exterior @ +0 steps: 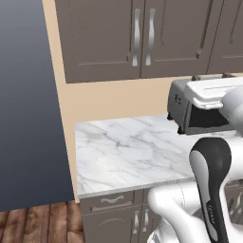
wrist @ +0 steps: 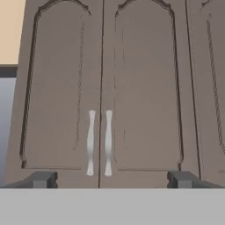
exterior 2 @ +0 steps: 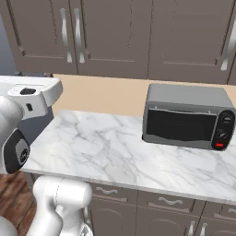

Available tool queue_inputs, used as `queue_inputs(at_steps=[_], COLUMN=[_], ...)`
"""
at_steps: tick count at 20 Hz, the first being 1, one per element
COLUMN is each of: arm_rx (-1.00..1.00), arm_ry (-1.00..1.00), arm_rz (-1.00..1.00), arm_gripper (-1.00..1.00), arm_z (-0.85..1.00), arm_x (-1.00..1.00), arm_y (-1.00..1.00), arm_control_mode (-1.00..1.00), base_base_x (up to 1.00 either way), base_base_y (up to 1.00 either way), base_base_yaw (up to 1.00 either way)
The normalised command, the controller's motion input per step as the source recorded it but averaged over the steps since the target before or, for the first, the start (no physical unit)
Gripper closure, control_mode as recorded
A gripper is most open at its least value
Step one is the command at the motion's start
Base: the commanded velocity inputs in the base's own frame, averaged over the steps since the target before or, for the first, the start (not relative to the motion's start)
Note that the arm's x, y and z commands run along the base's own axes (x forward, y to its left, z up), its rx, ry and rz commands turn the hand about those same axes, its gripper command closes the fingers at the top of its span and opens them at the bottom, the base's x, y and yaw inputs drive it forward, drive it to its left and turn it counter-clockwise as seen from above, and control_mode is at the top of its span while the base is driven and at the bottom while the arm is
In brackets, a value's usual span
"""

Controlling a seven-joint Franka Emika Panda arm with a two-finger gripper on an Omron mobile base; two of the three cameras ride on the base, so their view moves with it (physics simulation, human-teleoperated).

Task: Open the cabinet directly in front. Then move the beer and the cup to the dining counter with the candle on it.

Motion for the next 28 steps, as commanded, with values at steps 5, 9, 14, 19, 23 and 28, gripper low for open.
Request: queue_inputs(at_steps=[5,9,14,19,23,28], arm_rx=[0.0,0.0,0.0,0.0,-0.02,-0.04], arm_ry=[-0.15,-0.12,-0.04,0.01,0.12,0.15], arm_rz=[0.0,0.0,0.02,0.07,0.09,0.03], arm_gripper=[-1.0,-1.0,-1.0,-1.0,-1.0,-1.0], arm_z=[0.41,0.41,0.29,0.06,-0.01,-0.09], arm_x=[0.06,0.35,0.55,0.53,0.42,0.32], arm_y=[0.01,0.0,0.0,0.0,0.0,0.0], arm_control_mode=[-1.0,-1.0,-1.0,-1.0,-1.0,-1.0], base_base_x=[0.0,0.0,0.0,0.0,0.0,0.0], base_base_y=[0.0,0.0,0.0,0.0,0.0,0.0], base_base_yaw=[0.0,0.0,0.0,0.0,0.0,0.0])
